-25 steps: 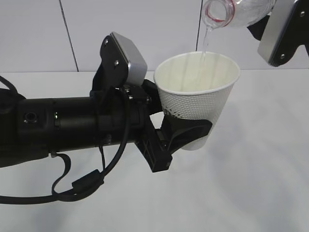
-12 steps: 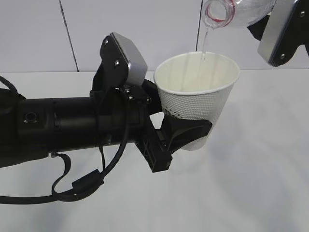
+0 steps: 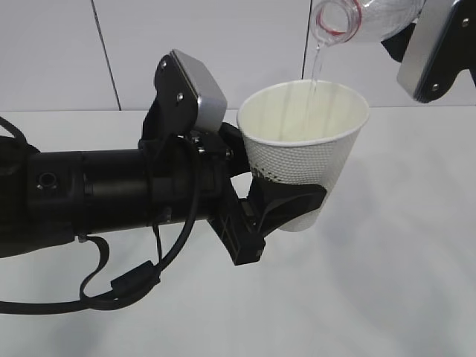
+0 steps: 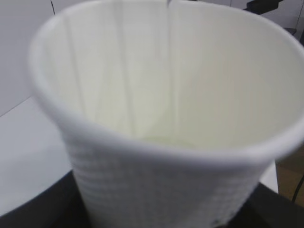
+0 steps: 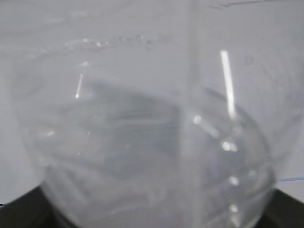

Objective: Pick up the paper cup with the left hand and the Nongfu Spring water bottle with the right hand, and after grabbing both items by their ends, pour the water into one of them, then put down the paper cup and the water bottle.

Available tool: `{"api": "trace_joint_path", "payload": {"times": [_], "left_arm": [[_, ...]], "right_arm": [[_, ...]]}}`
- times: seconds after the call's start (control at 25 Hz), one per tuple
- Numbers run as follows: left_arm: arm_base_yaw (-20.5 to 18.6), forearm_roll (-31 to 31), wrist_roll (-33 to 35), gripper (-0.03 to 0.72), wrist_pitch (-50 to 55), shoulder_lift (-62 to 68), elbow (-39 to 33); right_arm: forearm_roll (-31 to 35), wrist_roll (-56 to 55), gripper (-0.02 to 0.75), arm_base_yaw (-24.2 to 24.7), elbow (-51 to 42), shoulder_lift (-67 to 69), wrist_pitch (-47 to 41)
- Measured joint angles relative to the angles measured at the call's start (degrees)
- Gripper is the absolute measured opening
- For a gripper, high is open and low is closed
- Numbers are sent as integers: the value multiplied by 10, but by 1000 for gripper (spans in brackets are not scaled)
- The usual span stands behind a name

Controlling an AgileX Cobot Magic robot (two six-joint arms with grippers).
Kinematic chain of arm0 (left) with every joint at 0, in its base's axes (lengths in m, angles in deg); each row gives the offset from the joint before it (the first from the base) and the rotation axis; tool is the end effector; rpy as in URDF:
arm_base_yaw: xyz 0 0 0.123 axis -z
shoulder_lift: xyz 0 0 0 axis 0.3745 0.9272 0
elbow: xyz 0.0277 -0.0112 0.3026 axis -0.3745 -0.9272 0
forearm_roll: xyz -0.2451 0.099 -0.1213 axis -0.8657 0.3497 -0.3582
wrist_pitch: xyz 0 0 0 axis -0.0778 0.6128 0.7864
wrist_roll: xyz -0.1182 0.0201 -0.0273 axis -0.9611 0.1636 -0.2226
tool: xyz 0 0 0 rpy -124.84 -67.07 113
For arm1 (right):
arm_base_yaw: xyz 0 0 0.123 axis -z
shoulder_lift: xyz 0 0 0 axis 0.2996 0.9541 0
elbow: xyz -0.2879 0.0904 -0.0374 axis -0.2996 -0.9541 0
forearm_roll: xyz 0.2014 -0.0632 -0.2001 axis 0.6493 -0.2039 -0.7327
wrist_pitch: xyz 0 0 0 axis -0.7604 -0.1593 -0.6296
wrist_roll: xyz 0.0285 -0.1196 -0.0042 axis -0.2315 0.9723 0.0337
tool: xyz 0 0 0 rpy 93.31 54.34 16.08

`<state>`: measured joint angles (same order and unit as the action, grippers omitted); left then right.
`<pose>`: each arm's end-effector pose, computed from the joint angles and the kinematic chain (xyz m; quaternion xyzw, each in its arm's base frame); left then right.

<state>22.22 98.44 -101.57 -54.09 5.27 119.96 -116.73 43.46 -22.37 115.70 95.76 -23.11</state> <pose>0.2416 -0.3070 0.2084 0.4401 0.6342 -0.3628 0.5219 0.3562 0.0967 0.3218 -0.6031 0.3029 -0.3233 0.6633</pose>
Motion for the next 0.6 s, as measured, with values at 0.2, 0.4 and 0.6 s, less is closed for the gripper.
{"api": "trace_joint_path", "payload": {"times": [0.2,0.4,0.6], "left_arm": [[0,0,0,489,0,0,0],[0,0,0,489,0,0,0],[0,0,0,489,0,0,0]], "right_arm": [[0,1,519,0,0,0,0],[0,4,519,0,0,0,0],[0,7,519,0,0,0,0]]}}
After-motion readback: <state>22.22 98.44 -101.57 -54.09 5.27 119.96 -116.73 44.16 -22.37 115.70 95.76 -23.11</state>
